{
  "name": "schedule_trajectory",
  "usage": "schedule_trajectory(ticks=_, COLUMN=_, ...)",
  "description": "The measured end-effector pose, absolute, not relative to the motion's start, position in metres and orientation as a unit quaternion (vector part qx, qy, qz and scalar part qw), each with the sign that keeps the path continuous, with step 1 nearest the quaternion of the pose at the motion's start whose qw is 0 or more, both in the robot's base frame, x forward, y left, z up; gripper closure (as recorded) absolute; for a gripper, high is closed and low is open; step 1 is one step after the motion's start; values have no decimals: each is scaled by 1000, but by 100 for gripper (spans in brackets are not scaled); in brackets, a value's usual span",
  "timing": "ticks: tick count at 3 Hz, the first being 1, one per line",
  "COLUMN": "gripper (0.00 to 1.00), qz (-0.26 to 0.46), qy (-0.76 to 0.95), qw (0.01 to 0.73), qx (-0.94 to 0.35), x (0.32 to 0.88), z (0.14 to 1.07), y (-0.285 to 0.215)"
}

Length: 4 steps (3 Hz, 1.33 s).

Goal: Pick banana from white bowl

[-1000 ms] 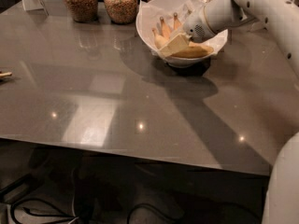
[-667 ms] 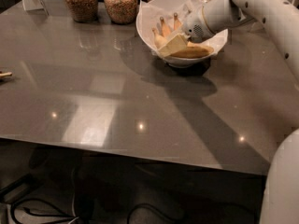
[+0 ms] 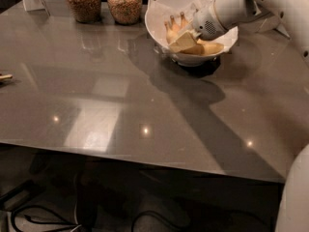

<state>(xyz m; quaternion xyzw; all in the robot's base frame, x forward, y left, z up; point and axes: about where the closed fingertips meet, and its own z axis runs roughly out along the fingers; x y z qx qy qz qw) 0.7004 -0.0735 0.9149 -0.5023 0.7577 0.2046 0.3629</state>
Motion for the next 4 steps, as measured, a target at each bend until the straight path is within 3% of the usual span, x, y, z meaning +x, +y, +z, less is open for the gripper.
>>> schedule_trajectory(ticks=4, gripper=100, qz=179, qy=712, qw=417, qx=-536, x=621, z=985, y=-111)
